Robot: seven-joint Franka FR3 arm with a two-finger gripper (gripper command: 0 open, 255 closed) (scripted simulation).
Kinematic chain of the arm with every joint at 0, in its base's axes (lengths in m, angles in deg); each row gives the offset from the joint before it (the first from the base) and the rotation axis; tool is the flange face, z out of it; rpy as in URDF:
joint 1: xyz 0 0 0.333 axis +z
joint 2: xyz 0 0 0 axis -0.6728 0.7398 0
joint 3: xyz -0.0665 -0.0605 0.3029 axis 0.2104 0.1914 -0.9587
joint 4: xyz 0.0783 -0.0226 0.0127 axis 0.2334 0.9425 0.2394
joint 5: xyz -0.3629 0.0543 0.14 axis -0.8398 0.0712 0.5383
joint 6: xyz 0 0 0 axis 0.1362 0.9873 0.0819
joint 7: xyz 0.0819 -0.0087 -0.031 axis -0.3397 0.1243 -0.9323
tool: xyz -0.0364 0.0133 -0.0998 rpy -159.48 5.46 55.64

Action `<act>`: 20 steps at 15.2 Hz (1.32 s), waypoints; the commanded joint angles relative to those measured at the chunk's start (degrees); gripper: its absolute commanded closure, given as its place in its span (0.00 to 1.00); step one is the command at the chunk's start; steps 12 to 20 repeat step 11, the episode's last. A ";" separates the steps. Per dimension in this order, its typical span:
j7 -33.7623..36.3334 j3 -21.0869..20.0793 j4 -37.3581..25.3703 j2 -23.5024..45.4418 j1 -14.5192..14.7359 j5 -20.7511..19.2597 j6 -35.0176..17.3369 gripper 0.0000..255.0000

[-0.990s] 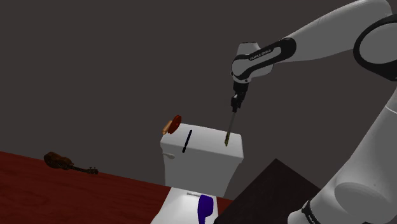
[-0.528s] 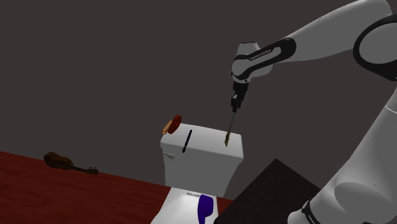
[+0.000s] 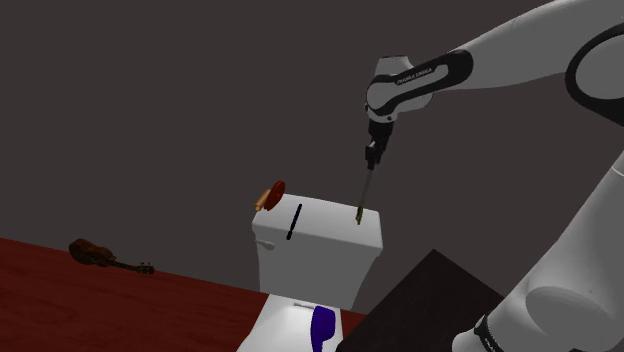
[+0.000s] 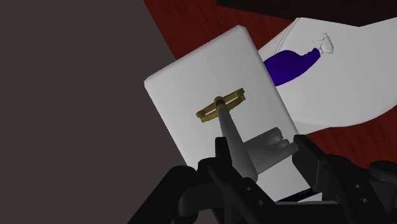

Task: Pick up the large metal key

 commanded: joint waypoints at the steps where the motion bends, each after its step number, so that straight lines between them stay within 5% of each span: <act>1: -0.01 0.00 -0.66 -0.70 0.03 -0.10 1.36 1.00; 9: -0.15 -0.05 -4.53 -2.72 0.14 -0.32 7.23 1.00; 20: -0.15 -0.05 -4.61 -2.76 0.14 -0.32 7.34 1.00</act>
